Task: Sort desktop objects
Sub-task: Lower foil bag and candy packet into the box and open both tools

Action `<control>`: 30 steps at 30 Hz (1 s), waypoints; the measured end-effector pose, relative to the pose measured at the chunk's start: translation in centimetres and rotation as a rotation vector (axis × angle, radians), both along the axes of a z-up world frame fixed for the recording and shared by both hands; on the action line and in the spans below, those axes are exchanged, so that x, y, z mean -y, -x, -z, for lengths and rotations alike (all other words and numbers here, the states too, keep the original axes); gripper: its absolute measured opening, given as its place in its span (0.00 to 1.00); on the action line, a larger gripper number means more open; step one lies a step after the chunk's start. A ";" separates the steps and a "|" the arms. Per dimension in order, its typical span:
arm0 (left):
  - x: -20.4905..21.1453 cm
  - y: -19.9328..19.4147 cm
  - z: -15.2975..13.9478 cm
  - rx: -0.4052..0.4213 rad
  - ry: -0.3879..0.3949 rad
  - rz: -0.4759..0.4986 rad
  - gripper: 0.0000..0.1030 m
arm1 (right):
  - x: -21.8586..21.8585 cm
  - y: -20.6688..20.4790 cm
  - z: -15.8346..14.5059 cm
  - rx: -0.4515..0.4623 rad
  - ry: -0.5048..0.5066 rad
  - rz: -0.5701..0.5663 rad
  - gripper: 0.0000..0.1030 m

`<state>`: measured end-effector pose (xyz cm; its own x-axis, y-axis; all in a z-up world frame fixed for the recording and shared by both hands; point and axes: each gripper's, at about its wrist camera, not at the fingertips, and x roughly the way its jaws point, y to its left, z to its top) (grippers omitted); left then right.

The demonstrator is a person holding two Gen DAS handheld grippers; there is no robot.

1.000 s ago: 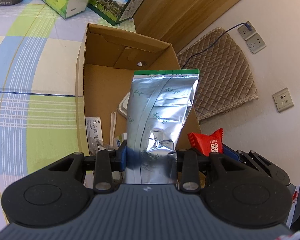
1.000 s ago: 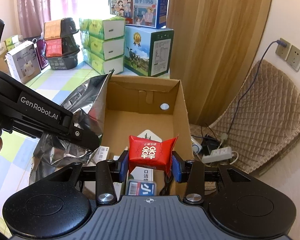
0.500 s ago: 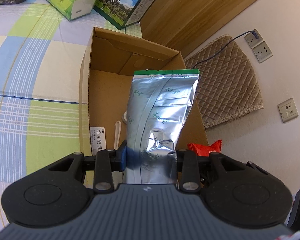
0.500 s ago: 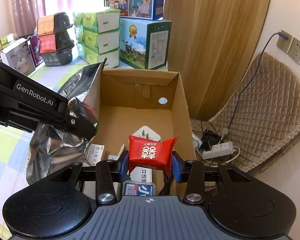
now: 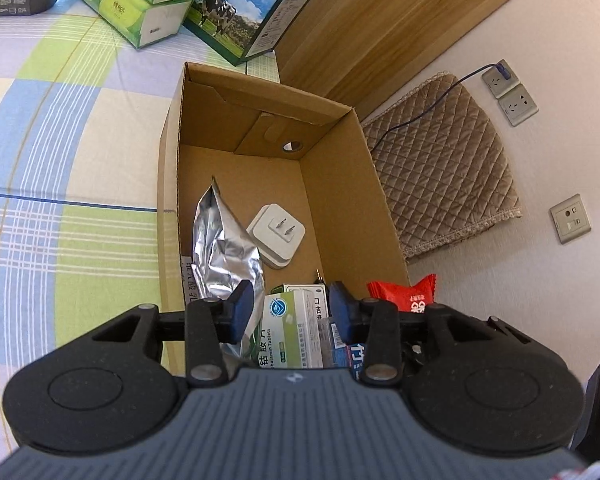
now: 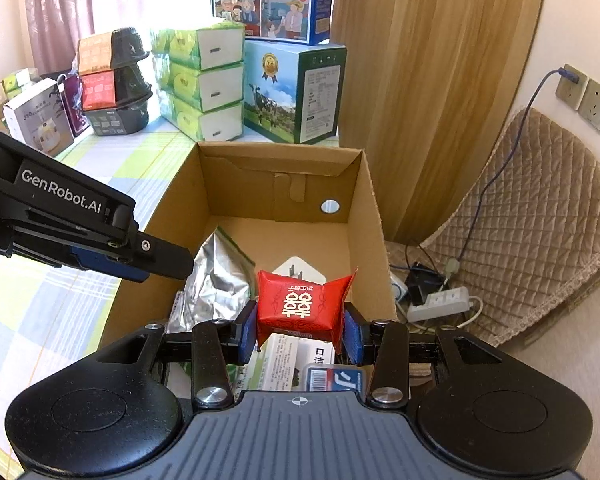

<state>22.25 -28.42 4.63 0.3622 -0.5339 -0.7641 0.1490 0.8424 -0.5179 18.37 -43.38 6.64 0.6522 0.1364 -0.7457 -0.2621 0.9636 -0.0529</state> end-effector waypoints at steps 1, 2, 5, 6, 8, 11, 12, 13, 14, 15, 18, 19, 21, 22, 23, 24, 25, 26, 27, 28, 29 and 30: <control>0.0 0.1 0.0 0.001 -0.001 0.001 0.34 | 0.0 0.0 0.0 -0.001 -0.001 0.000 0.39; -0.1 0.1 0.0 0.001 -0.003 0.001 0.34 | 0.0 0.0 0.0 -0.002 -0.002 0.000 0.39; -0.1 0.3 0.0 0.001 -0.008 0.006 0.34 | 0.0 0.1 0.0 -0.002 -0.002 0.001 0.39; -0.2 0.4 0.0 0.002 -0.010 0.007 0.35 | 0.0 0.1 0.0 -0.001 -0.003 0.001 0.39; -0.2 0.4 0.0 0.003 -0.012 0.008 0.35 | 0.0 0.1 0.0 -0.001 -0.004 0.002 0.39; -0.3 0.4 0.0 0.005 -0.012 0.008 0.35 | 0.0 0.1 0.0 -0.001 -0.003 0.000 0.39; -0.3 0.4 -0.1 0.006 -0.014 0.008 0.35 | 0.0 0.1 0.0 -0.001 -0.004 0.001 0.39; -0.4 0.4 -0.1 0.007 -0.016 0.009 0.35 | 0.0 0.1 -0.1 -0.002 -0.006 0.001 0.39; -0.4 0.4 -0.1 0.010 -0.017 0.009 0.35 | 0.0 0.1 -0.1 -0.003 -0.012 0.003 0.40; -0.6 0.4 -0.2 0.013 -0.019 0.007 0.35 | 0.0 0.0 -0.2 0.001 -0.022 0.006 0.41; -1.1 0.5 -0.2 0.014 -0.024 -0.001 0.35 | 0.3 -0.1 -0.5 0.019 -0.057 0.025 0.60; -1.2 0.6 -0.2 0.014 -0.026 -0.004 0.35 | 0.4 -0.1 -0.6 0.022 -0.066 0.030 0.60; -1.6 0.6 -0.1 0.013 -0.028 -0.008 0.35 | 0.6 0.0 -0.6 0.021 -0.073 0.037 0.61; -1.7 0.7 -0.1 0.014 -0.031 -0.009 0.35 | 0.6 0.1 -0.7 0.020 -0.072 0.040 0.61; -1.9 0.8 -0.1 0.016 -0.035 -0.009 0.35 | 0.7 0.2 -0.7 0.018 -0.073 0.043 0.61; -2.1 0.9 -0.1 0.018 -0.038 -0.010 0.35 | 0.9 0.4 -0.6 0.014 -0.075 0.047 0.61; -2.3 1.0 0.0 0.019 -0.040 -0.012 0.35 | 1.0 0.8 -0.6 0.010 -0.078 0.053 0.61; -2.5 1.2 0.0 0.020 -0.041 -0.015 0.36 | 1.3 1.1 -0.5 0.006 -0.083 0.061 0.62; -2.7 1.5 0.0 0.021 -0.041 -0.017 0.38 | 1.5 1.5 -0.5 0.002 -0.087 0.070 0.63; -2.9 1.7 0.0 0.022 -0.043 -0.018 0.39 | 1.7 1.9 -0.4 -0.003 -0.093 0.081 0.64; -3.1 2.0 0.0 0.027 -0.048 -0.019 0.41 | 1.9 2.3 -0.3 -0.008 -0.100 0.091 0.64; -3.2 2.4 -0.1 0.034 -0.054 -0.019 0.45 | 2.1 2.8 -0.2 -0.014 -0.105 0.097 0.65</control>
